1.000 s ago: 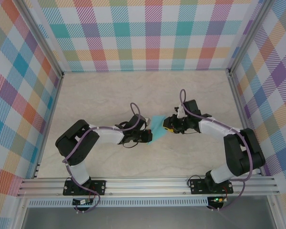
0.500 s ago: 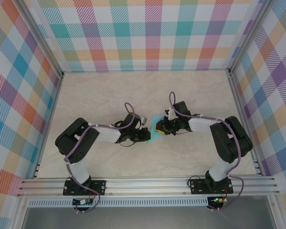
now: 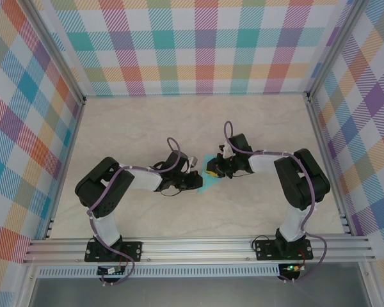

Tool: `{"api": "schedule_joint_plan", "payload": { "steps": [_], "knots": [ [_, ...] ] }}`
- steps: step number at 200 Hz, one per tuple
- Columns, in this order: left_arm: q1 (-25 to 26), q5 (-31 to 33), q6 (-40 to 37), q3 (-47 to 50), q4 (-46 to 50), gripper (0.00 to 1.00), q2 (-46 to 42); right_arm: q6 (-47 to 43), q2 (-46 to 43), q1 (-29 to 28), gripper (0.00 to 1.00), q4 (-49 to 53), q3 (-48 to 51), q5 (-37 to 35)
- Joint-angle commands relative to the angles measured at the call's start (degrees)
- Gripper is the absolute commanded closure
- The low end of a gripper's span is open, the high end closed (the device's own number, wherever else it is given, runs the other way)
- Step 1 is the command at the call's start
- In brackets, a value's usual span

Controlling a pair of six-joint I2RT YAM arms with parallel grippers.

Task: Fold a paper plane with a square sheet of paper (pick it up from the middle)
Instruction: Fourth fold the wing at the center of the table.

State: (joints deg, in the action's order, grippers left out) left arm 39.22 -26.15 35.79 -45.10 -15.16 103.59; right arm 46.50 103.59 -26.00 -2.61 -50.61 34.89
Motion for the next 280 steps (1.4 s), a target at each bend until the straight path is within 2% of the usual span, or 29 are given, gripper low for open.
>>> {"api": "schedule_joint_plan", "payload": {
  "steps": [1,122,191,228,280],
  "knots": [
    [-0.9,-1.0,-0.3,0.7,1.8,0.9,0.8,-0.1,1.9,-0.4,0.86,0.4,-2.2,-1.1],
    [-0.9,-2.6,0.1,0.8,2.6,0.85,-1.2,-0.8,4.0,-0.3,0.86,4.3,-3.3,-4.3],
    [-1.0,-2.7,1.5,1.3,1.9,0.85,-2.5,-1.4,4.3,-0.3,0.86,4.2,-3.5,-3.1],
    [-1.1,-2.0,1.7,2.0,1.7,0.87,-3.4,-1.6,4.0,-0.3,0.85,3.9,-3.6,-2.2],
    [-1.1,-2.1,3.3,4.0,-1.0,1.0,-2.4,-2.1,4.5,-0.3,0.84,4.3,-4.6,-1.3]
  ]
}}
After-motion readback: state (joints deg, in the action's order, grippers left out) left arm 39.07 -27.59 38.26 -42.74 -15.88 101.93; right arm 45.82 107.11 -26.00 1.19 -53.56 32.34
